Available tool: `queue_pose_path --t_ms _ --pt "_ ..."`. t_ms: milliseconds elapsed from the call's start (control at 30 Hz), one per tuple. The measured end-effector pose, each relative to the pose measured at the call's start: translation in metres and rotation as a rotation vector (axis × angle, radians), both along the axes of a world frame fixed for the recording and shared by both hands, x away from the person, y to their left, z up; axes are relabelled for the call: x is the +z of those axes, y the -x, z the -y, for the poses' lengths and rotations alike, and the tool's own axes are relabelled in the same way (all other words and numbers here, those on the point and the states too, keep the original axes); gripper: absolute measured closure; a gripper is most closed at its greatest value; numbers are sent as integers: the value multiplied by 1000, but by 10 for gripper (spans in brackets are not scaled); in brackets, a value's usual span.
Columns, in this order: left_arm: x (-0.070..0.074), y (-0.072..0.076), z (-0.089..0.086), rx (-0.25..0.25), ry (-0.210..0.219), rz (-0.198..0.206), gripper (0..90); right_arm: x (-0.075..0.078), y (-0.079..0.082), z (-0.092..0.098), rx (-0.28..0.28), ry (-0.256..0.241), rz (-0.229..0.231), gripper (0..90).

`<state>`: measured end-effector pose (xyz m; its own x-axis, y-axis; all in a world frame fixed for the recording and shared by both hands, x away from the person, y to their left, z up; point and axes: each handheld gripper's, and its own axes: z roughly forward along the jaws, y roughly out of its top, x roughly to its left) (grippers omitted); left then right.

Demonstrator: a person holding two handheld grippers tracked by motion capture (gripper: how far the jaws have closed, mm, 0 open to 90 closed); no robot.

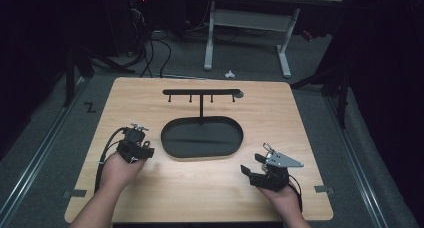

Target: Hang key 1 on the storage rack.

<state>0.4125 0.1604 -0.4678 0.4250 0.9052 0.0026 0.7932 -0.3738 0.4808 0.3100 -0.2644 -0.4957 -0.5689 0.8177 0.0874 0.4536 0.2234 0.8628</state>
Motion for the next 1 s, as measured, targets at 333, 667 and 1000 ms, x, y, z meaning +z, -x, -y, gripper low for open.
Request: queue_pose_path --t_ms 333,667,1000 --pt "-5 -16 2 -11 -39 -88 508 -4 1 0 -12 3 -21 285" --pt "-6 -32 4 -6 -19 -146 534 -6 1 0 -15 4 -30 296" --pt "-11 -48 -1 20 -25 -190 518 -7 1 2 -19 -10 -45 319"
